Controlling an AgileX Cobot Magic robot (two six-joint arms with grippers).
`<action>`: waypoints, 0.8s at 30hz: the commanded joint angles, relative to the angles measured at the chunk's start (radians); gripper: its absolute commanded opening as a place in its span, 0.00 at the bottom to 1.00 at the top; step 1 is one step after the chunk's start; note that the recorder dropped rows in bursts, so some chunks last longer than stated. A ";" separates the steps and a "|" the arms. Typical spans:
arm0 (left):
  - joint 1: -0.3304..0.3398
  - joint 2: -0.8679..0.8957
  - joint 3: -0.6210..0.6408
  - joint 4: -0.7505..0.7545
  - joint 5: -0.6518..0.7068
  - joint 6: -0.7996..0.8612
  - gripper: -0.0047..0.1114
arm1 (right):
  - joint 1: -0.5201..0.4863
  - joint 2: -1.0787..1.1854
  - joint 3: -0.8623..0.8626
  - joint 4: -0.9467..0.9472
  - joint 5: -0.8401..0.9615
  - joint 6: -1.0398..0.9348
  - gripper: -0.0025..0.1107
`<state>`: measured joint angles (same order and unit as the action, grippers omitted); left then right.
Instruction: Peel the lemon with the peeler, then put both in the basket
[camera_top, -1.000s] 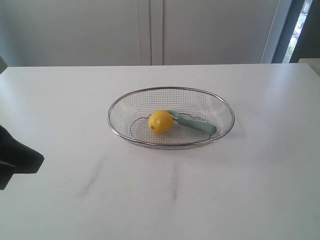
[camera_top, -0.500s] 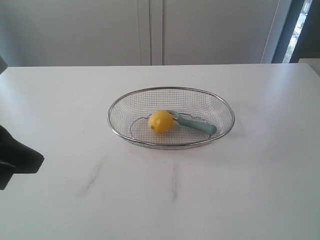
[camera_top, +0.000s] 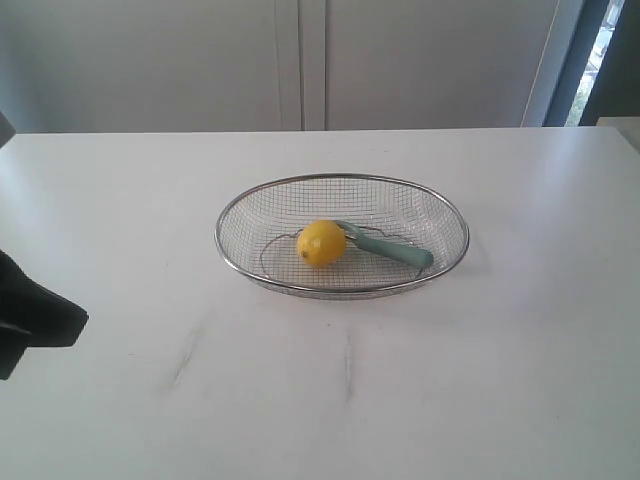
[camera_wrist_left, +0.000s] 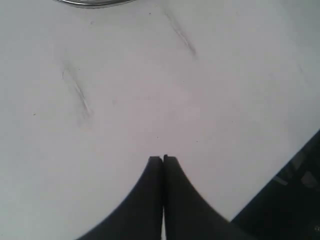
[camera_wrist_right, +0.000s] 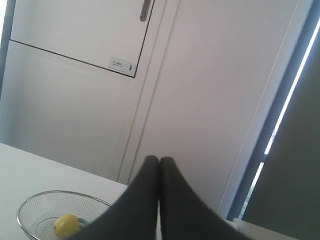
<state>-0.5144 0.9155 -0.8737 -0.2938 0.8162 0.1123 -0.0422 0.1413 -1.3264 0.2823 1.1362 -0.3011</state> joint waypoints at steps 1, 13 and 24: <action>0.003 -0.009 0.007 -0.012 0.007 -0.003 0.04 | -0.031 -0.037 0.003 -0.009 -0.001 -0.011 0.02; 0.003 -0.009 0.007 -0.012 0.007 -0.003 0.04 | -0.050 -0.049 0.214 -0.010 -0.265 -0.015 0.02; 0.003 -0.009 0.007 -0.012 0.007 -0.003 0.04 | -0.048 -0.049 0.837 -0.059 -1.175 -0.005 0.02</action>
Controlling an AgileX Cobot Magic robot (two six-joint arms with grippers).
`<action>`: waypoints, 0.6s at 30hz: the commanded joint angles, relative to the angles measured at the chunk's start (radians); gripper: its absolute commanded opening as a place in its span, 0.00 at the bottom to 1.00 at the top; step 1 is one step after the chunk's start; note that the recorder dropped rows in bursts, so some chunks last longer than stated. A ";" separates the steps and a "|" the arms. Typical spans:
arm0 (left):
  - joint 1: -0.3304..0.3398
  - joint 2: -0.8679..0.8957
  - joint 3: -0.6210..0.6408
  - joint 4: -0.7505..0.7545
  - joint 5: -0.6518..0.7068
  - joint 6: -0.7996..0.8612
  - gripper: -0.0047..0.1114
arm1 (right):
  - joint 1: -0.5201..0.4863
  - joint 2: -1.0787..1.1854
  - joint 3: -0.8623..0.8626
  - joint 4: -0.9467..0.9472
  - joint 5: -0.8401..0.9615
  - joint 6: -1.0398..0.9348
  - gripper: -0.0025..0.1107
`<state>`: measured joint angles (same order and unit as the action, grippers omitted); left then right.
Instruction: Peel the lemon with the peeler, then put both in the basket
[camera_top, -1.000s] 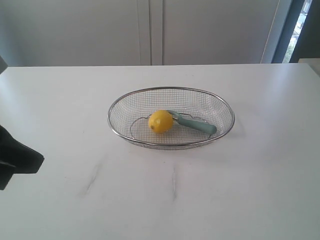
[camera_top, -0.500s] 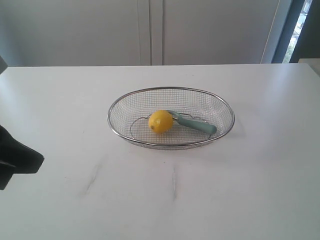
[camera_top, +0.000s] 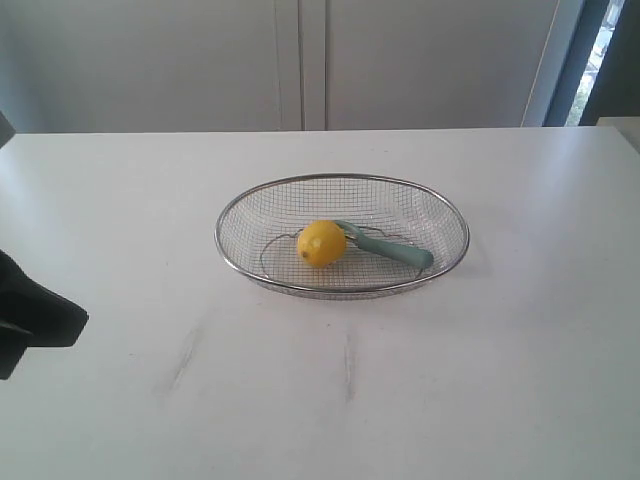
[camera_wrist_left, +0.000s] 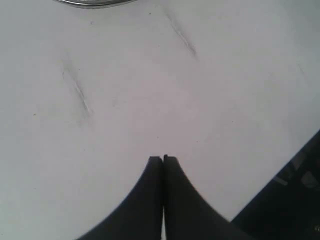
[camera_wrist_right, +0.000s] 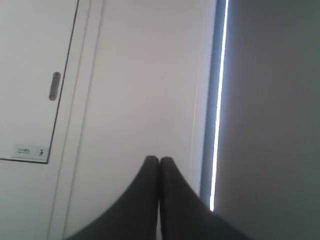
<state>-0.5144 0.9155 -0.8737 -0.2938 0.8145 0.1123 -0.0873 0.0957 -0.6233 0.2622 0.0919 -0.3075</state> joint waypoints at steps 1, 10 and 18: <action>0.003 -0.009 0.007 -0.012 0.008 -0.003 0.04 | -0.003 -0.012 0.206 -0.038 -0.154 0.002 0.02; 0.003 -0.009 0.007 -0.012 0.006 -0.003 0.04 | -0.003 -0.096 0.581 -0.227 -0.162 0.002 0.02; 0.003 -0.009 0.007 -0.012 0.008 -0.003 0.04 | -0.003 -0.096 0.623 -0.267 -0.121 0.200 0.02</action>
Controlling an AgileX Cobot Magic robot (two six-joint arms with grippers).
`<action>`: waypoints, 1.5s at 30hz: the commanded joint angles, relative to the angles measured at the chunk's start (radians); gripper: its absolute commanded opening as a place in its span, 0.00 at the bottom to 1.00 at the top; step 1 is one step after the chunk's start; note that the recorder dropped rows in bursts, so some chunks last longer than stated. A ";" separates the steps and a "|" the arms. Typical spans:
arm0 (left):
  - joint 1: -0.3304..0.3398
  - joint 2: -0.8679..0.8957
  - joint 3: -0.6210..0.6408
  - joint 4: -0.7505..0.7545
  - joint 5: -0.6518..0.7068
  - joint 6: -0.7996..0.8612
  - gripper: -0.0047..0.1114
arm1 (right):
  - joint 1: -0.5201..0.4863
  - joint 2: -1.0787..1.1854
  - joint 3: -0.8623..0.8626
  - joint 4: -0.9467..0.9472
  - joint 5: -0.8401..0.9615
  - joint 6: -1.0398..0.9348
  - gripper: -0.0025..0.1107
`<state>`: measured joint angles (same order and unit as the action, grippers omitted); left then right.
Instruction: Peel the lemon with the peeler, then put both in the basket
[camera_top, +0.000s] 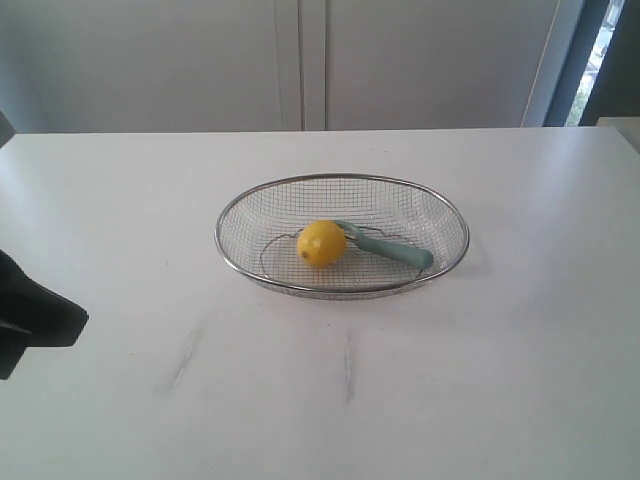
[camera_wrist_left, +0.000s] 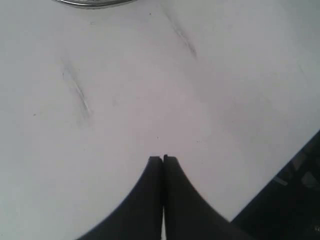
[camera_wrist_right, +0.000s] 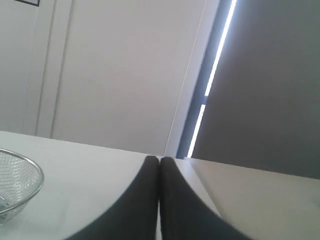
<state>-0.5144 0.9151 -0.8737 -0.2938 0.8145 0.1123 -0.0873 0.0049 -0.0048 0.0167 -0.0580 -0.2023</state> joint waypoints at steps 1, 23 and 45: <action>0.003 -0.008 0.007 -0.012 0.008 -0.003 0.04 | -0.003 -0.005 0.005 -0.022 0.043 0.094 0.02; 0.003 -0.008 0.007 -0.012 0.008 -0.003 0.04 | -0.011 -0.005 0.005 -0.017 0.365 0.202 0.02; 0.003 -0.008 0.007 -0.012 0.008 -0.002 0.04 | 0.116 -0.005 0.005 -0.017 0.371 0.202 0.02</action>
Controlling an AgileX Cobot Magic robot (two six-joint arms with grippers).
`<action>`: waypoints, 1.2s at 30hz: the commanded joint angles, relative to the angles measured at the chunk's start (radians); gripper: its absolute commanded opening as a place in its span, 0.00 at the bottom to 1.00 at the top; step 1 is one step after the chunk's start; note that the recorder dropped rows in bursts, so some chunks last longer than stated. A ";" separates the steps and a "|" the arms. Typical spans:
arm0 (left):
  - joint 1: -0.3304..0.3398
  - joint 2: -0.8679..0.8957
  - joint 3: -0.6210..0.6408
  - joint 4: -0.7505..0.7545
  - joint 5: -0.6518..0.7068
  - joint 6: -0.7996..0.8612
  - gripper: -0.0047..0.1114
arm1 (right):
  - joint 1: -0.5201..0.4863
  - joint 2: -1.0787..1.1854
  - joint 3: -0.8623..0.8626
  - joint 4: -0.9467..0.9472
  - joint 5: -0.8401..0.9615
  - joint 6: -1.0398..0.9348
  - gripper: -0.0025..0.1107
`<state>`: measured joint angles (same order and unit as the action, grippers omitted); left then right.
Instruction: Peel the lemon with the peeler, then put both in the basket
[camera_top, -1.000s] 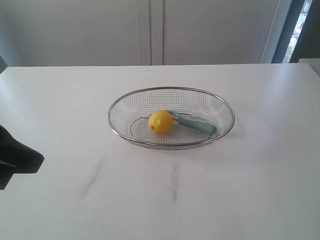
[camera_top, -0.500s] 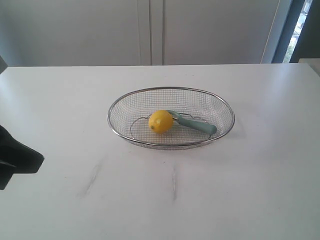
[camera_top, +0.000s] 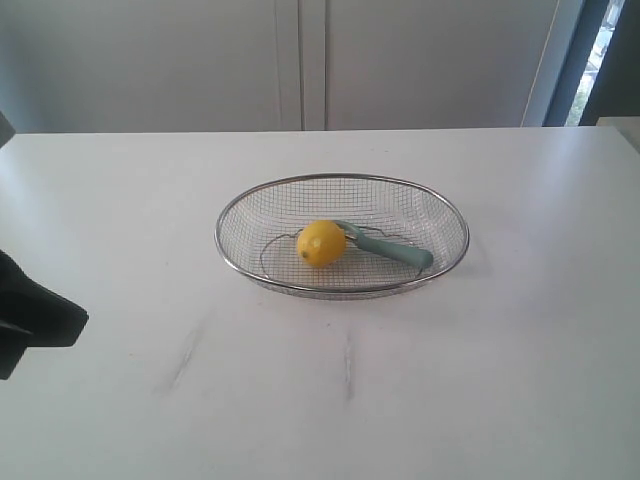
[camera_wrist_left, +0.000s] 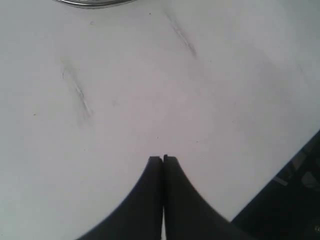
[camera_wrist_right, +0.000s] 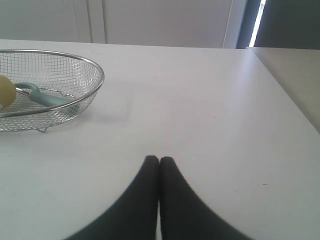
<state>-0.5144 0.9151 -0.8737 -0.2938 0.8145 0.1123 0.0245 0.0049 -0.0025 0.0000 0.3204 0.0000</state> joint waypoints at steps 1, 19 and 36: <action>0.003 -0.008 0.007 -0.012 0.008 -0.002 0.04 | 0.005 -0.005 0.002 0.000 -0.008 0.000 0.02; 0.032 -0.025 0.007 0.011 0.008 -0.002 0.04 | 0.005 -0.005 0.002 0.000 -0.008 0.000 0.02; 0.458 -0.615 0.007 0.021 0.004 -0.002 0.04 | 0.005 -0.005 0.002 0.000 -0.008 0.000 0.02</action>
<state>-0.0685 0.4016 -0.8700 -0.2661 0.8082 0.1123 0.0245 0.0049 -0.0025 0.0000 0.3204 0.0000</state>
